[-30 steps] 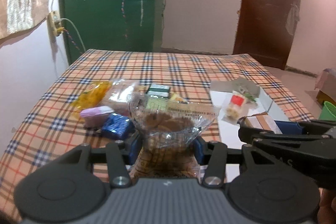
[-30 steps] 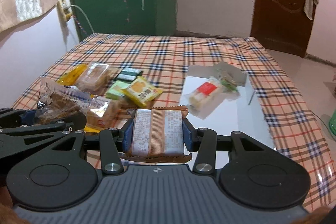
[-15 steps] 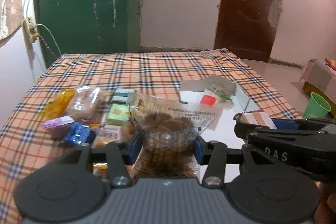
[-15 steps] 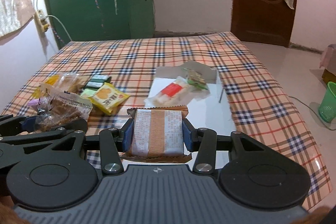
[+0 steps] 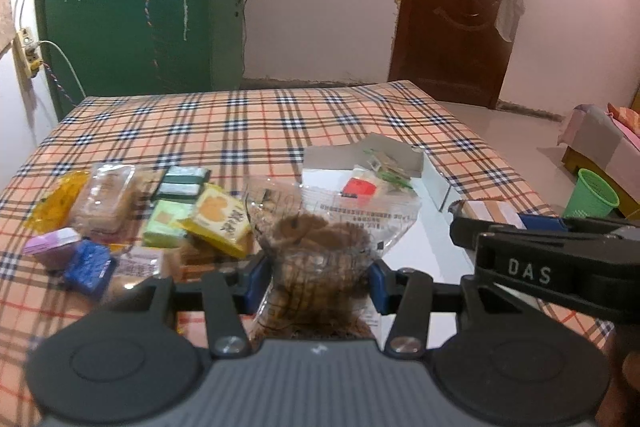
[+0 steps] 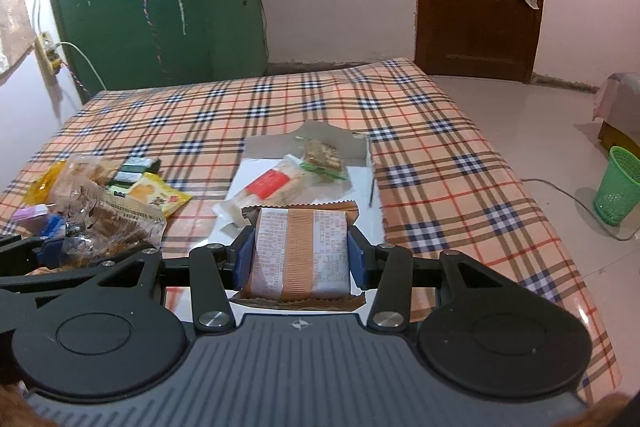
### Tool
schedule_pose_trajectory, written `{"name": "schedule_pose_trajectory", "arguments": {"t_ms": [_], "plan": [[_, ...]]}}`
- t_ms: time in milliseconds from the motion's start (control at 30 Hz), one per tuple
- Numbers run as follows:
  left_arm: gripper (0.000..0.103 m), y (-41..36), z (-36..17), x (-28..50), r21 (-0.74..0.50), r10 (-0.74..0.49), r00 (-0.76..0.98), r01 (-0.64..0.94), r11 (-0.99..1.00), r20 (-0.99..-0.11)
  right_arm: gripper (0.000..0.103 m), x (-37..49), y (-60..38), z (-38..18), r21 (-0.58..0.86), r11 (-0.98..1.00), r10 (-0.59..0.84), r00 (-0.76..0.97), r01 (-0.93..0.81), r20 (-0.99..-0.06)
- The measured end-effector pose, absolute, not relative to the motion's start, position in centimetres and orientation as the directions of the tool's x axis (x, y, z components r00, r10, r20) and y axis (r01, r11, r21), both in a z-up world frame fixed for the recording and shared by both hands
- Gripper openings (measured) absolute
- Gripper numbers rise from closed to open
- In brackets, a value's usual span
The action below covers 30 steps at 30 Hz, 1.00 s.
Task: Organize snacks
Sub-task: 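Carry both snacks over the white box and open both tools to release them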
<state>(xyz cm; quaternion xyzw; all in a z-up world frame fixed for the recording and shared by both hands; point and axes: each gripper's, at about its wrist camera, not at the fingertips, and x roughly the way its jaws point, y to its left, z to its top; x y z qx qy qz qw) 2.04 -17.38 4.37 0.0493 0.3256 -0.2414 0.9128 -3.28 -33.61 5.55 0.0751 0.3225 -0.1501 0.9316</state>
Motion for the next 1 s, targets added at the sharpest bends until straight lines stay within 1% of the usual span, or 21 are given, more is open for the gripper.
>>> {"name": "schedule_pose_trajectory", "arguments": {"t_ms": [433, 1000], "plan": [[0.049, -22.0, 2.8, 3.5, -0.062, -0.429, 0.636, 0.514, 0.856, -0.642, 0.055, -0.8, -37.1, 5.3, 0.032, 0.935, -0.254, 0.731, 0.353, -0.633], [0.049, -24.6, 1.4, 5.2, -0.073, -0.446, 0.603, 0.540, 0.838, -0.661, 0.055, 3.7, -39.4, 4.0, 0.018, 0.935, -0.259, 0.717, 0.354, -0.647]]}}
